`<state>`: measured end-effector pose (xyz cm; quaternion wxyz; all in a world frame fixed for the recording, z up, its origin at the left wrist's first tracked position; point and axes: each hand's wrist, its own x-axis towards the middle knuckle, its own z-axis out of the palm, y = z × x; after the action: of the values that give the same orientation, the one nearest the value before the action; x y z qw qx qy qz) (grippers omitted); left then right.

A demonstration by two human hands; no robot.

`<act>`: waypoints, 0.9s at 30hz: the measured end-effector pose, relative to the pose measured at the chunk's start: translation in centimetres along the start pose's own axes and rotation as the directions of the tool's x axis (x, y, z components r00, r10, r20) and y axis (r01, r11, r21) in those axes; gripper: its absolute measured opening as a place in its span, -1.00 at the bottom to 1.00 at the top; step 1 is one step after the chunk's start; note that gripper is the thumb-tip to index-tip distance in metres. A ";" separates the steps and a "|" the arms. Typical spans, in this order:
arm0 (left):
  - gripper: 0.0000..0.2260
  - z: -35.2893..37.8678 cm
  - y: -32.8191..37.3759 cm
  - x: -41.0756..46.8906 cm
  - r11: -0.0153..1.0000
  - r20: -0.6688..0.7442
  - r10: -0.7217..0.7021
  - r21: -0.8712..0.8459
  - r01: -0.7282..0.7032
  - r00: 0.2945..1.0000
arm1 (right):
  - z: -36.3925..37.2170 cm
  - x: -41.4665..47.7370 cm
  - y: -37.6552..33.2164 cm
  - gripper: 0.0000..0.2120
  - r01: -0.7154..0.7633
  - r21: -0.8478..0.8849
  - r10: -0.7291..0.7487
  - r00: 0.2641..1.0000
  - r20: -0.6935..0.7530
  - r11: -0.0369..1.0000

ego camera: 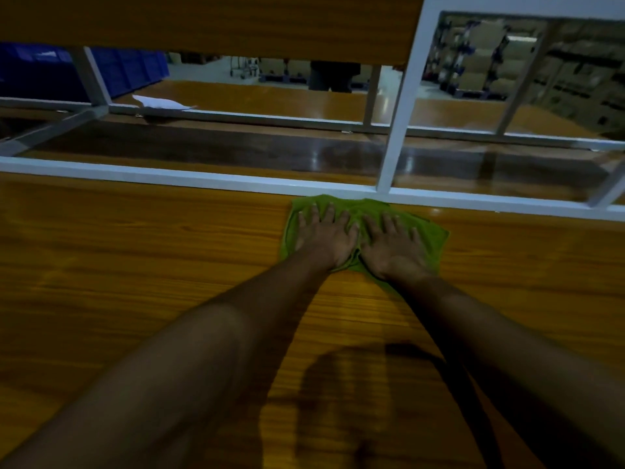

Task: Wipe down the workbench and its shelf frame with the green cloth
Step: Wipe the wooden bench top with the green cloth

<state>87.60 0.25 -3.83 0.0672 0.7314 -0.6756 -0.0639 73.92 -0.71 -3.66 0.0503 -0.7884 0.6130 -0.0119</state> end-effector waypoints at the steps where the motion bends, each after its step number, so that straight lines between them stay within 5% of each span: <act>1: -0.45 0.0 0.2 -0.3 1.000 0.006 0.017 0.004 -0.017 1.000 | 0.1 -0.6 0.2 -0.40 -0.011 0.004 0.011 1.000 -0.012 1.000; 13: -0.48 -0.5 -2.3 -7.0 0.982 0.047 0.189 -0.035 -0.188 0.981 | 1.3 -8.1 -4.2 -0.38 -0.220 -0.013 0.220 0.975 -0.019 0.975; 27: -0.52 -4.0 -22.6 -11.3 1.000 -0.014 -0.031 -0.001 0.031 0.999 | 3.0 -6.3 -24.7 -0.38 0.017 0.013 -0.017 1.000 0.010 1.000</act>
<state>109.63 13.33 -4.01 0.0714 0.7422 -0.6637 -0.0602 96.42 11.57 -4.05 0.0584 -0.7932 0.6060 -0.0122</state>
